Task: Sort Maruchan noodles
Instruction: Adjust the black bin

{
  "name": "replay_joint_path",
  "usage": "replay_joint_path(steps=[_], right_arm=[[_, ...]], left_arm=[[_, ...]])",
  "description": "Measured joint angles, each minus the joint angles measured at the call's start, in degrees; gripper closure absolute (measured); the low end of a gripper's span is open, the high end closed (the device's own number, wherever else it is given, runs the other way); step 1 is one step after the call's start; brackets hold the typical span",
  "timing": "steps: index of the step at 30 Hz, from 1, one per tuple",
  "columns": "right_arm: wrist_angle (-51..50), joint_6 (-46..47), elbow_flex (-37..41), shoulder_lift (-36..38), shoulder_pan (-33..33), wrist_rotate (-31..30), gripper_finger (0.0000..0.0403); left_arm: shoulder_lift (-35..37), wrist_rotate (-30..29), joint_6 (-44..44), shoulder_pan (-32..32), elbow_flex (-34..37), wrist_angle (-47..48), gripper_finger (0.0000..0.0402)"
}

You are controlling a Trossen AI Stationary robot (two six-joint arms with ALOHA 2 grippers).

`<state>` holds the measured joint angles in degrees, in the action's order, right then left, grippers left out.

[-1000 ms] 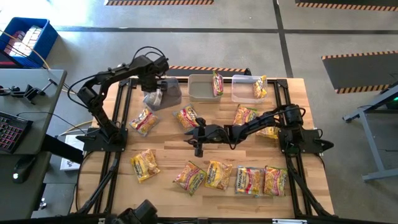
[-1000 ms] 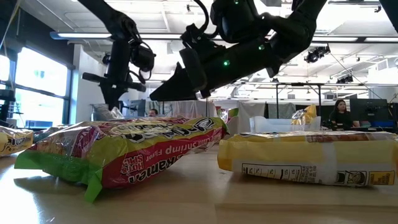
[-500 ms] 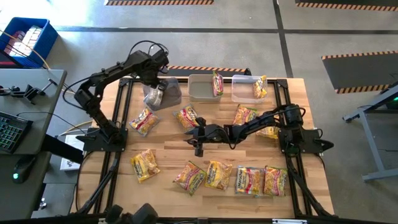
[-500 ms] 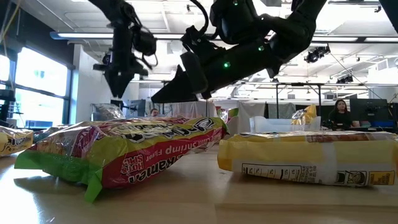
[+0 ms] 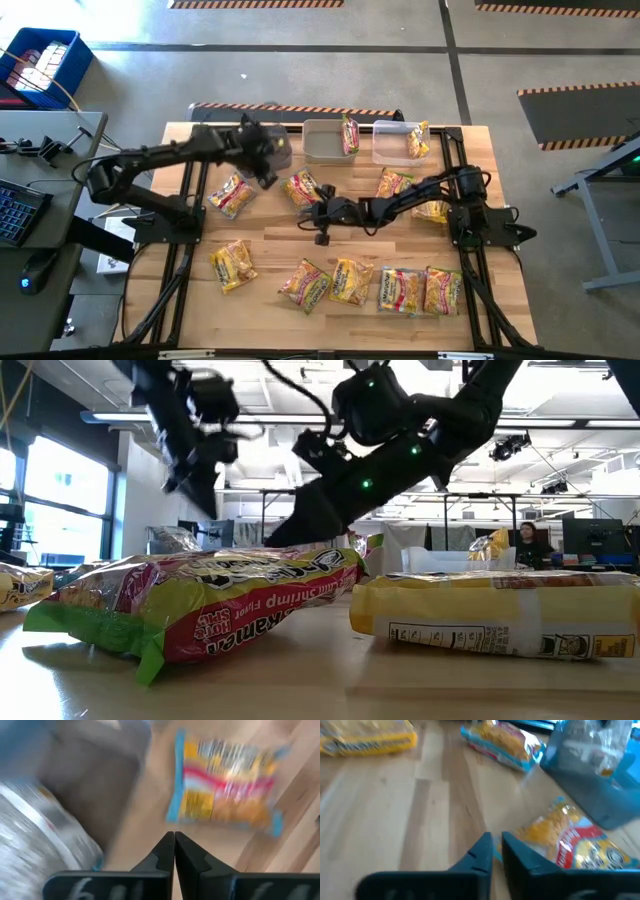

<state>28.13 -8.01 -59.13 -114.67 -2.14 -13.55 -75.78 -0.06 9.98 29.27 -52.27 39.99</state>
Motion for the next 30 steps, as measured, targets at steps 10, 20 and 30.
replay_joint_path(steps=[10, 20, 30], right_arm=[[-2.07, 0.41, 0.0, 0.0, 1.79, -0.26, 0.0401], [-2.6, 0.19, 0.0, 0.0, 1.89, -2.57, 0.0399], [-3.74, 0.03, 0.0, 0.0, 1.89, -2.57, 0.0399]], left_arm=[[-0.84, -8.99, 3.48, 4.15, 15.49, -13.23, 0.0401], [-0.87, -7.37, 1.43, 14.14, 19.72, -25.96, 0.0401], [-0.44, -4.5, -2.67, 16.35, 19.78, -26.51, 0.0401]])
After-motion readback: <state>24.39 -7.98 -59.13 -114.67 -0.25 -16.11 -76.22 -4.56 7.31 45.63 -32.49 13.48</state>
